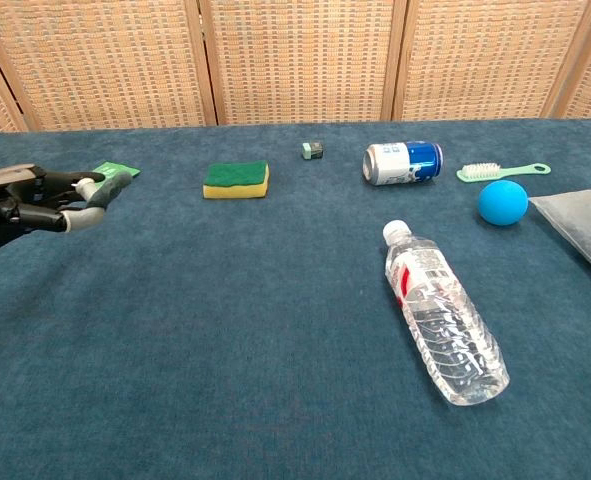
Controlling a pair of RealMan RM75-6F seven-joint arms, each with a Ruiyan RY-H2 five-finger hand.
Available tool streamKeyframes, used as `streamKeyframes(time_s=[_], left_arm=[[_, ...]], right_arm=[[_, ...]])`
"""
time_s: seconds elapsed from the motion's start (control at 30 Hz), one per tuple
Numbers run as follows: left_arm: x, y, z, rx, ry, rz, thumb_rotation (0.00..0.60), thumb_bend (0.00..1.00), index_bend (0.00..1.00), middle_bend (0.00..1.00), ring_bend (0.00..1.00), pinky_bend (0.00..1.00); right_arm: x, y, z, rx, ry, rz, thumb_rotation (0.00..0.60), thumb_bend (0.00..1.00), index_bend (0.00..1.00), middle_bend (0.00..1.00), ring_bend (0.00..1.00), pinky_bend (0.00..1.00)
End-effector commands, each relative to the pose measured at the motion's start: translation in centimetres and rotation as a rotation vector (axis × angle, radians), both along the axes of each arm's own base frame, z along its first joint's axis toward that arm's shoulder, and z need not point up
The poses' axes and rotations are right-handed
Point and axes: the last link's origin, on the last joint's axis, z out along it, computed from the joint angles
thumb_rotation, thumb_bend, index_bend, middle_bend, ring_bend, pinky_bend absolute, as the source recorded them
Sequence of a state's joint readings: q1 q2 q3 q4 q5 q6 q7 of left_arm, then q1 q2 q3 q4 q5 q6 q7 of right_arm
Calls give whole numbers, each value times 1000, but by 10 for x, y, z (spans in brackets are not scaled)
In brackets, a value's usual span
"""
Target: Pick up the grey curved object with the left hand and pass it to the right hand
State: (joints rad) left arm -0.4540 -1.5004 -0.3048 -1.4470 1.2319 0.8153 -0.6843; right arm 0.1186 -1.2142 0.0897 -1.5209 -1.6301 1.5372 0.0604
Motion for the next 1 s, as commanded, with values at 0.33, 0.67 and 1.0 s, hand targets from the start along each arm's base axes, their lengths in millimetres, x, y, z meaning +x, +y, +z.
streamKeyframes(time_s=[0.33, 0.67, 1.0], left_arm=[[95, 34, -36, -133, -103, -213, 600, 590, 770, 0, 0, 0], [164, 38, -72, -152, -156, -263, 600, 590, 771, 0, 0, 0], [206, 35, -100, -168, -224, -234, 600, 590, 772, 0, 0, 0]], right_arm=[[67, -60, 0, 150, -149, 172, 600, 0, 335, 0, 0, 0], [125, -95, -21, 311, -223, 198, 600, 104, 371, 0, 0, 0], [170, -114, -35, 357, -223, 229, 600, 209, 412, 0, 0, 0]])
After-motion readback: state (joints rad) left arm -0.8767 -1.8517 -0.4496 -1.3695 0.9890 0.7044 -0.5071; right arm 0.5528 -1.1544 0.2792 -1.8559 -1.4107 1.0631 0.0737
